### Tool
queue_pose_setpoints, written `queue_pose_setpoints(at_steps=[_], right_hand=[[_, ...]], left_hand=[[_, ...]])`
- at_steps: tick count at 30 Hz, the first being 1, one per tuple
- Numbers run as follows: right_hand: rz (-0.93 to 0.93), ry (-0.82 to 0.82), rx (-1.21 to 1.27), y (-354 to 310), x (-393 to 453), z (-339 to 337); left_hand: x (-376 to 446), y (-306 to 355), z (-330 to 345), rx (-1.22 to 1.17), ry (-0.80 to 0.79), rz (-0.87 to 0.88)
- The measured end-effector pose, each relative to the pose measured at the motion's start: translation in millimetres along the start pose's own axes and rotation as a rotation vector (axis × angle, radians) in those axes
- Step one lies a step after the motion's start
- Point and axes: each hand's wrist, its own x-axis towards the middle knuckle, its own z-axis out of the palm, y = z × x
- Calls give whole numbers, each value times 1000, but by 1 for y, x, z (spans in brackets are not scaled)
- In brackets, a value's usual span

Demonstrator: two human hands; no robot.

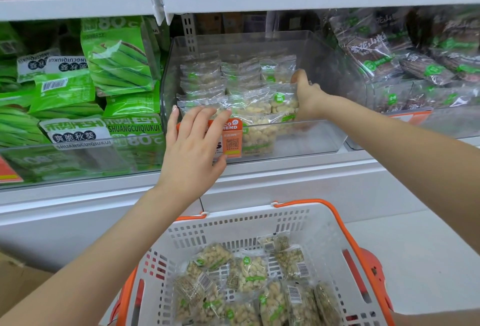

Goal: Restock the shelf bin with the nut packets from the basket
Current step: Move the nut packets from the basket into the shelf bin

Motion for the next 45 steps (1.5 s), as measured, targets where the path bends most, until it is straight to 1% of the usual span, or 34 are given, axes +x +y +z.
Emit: queue_pose_setpoints(at_steps=[3, 8, 13, 15, 17, 20, 22, 24, 25, 26, 28, 31, 33, 35, 38, 41, 43, 45], right_hand=[[6, -7, 18, 4, -3, -3], [16, 45, 11, 2, -20, -7], [-55, 113, -23, -4, -45, -16], [-77, 206, -37, -3, -55, -15], [-106, 312, 7, -2, -69, -13], [-200, 463, 63, 2, -93, -6], [-296, 574, 101, 8, -109, 6], [-388, 646, 117, 17, -128, 26], [-426, 655, 120, 22, -137, 40], [-452, 641, 119, 27, -147, 57], [-466, 541, 98, 41, -163, 98], [-357, 248, 71, 65, -178, 161], [-243, 37, 65, 81, -186, 201], [-144, -134, 77, 94, -191, 233], [-29, -344, 104, 106, -197, 273], [107, -436, 161, 110, -194, 305], [225, -455, 239, 107, -185, 323], [310, -457, 277, 102, -173, 338]], left_hand=[[-1, -2, -1, -26, 1, 15], [-7, -2, -7, -80, 4, 29], [-16, -4, -19, -131, 48, 45], [-20, -4, -26, -178, 108, 71], [-24, 0, -32, -207, 182, 97], [-37, 11, -33, -233, 254, 112], [-51, 17, -25, -241, 229, 114], [-68, 19, -10, -252, 128, 110], [-79, 20, -1, -253, 58, 108], [-89, 21, 8, -253, -24, 106], [-112, 22, 26, -264, -227, 72], [-152, 25, 55, -281, -577, -90], [-181, 24, 77, -260, -748, -197], [-208, 22, 97, -281, -870, -322], [-236, 15, 121, -331, -982, -517], [-247, 10, 143, -383, -1029, -727], [-251, 8, 156, -406, -1012, -897], [-256, 9, 167, -417, -891, -1054]])
